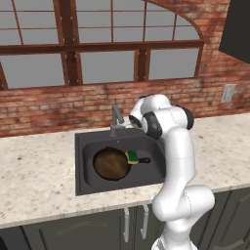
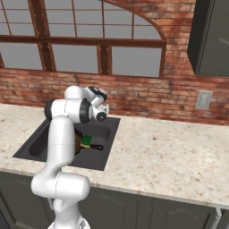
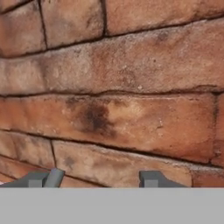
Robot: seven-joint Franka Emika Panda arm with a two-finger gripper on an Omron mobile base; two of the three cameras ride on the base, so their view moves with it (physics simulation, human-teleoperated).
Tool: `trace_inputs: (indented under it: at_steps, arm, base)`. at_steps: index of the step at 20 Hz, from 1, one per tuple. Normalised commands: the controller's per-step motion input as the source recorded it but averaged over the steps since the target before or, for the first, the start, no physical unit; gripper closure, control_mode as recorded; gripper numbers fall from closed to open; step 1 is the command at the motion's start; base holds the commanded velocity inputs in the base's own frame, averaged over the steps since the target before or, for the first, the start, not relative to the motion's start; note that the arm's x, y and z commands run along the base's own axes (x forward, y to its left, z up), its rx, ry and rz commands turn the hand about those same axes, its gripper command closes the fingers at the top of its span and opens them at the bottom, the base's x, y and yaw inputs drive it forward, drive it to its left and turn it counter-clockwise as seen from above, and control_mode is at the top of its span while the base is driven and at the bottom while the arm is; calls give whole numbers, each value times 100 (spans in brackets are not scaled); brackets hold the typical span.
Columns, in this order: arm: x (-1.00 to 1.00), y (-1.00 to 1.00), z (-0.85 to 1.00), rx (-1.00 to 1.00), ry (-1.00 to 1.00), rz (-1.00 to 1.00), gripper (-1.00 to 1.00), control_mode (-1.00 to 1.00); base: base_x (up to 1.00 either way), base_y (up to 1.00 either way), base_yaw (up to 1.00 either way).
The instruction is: Pick the pan and sponge and place them into the sink. Then turn on the water.
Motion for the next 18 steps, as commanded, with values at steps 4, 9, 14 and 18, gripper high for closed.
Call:
trace_inputs:
  at_steps: [4,9,14,18]
  arm:
    - [94,-100,-19,0,0,-15,-100,-100]
    - [88,-100,-31,1,0,-17,-100,-100]
    - [75,-100,-65,0,0,-12,-100,-100]
    - [57,-100,-83,-6,0,-9,-100,-100]
  base:
    - [0,0,0]
    - [0,0,0]
    - [0,0,0]
    - [0,0,0]
